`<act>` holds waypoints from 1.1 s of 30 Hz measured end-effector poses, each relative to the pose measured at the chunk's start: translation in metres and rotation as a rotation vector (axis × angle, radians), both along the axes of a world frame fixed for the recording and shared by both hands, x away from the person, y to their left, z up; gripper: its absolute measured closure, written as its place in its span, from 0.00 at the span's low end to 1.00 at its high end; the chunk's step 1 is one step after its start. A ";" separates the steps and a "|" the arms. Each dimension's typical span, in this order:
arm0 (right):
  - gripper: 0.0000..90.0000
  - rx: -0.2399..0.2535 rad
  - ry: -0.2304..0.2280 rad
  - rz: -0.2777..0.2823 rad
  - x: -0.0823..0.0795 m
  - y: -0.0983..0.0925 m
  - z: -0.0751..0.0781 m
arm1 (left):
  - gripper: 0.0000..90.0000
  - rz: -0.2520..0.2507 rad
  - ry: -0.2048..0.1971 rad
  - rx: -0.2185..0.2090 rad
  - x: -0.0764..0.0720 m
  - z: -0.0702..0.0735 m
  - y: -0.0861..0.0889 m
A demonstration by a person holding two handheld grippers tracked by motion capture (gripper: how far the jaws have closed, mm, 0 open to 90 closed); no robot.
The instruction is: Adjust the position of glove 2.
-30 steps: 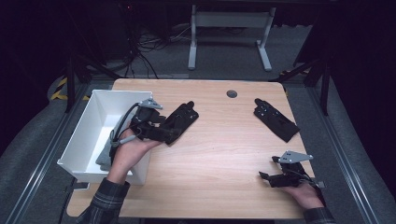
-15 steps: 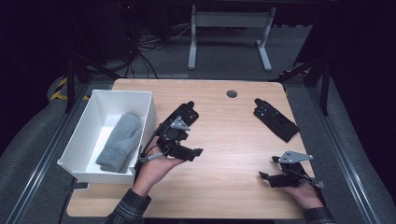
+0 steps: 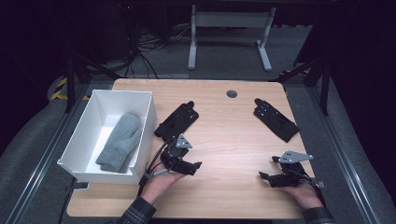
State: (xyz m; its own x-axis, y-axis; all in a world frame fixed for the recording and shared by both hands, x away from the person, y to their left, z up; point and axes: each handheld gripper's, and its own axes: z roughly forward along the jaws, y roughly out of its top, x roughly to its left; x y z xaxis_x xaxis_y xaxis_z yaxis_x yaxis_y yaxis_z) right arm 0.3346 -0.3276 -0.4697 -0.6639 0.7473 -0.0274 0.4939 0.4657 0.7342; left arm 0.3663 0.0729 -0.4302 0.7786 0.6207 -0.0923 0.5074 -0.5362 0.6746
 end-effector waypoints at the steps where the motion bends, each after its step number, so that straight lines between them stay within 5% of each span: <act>1: 0.16 0.000 0.000 0.000 0.000 0.000 0.000 | 0.22 0.000 -0.003 0.017 -0.002 -0.005 0.000; 12: 0.19 -0.005 0.014 -0.010 0.000 0.001 0.002 | 0.14 -0.021 -0.006 0.105 -0.004 -0.037 -0.002; 16: 0.38 -0.005 0.003 -0.023 0.002 0.001 0.009 | 0.06 -0.029 -0.022 0.091 -0.004 -0.040 -0.002; 20: 0.73 0.003 -0.037 -0.078 0.011 -0.003 0.022 | 0.00 -0.050 -0.062 0.034 -0.003 -0.048 0.002; 23: 0.96 -0.002 -0.046 -0.129 0.027 -0.009 0.028 | 0.00 -0.051 -0.062 0.032 -0.003 -0.048 0.002; 33: 1.00 -0.002 -0.082 -0.272 0.071 -0.039 0.035 | 0.00 -0.055 -0.062 0.033 -0.003 -0.048 0.003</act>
State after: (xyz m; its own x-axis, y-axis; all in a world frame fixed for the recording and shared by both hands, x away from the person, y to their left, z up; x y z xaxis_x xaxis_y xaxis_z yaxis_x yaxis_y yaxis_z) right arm 0.4055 -0.3667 -0.4343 -0.4347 0.8975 -0.0742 0.5399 0.3256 0.7762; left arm 0.3636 0.0755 -0.4778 0.8150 0.5790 -0.0232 0.4348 -0.5846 0.6850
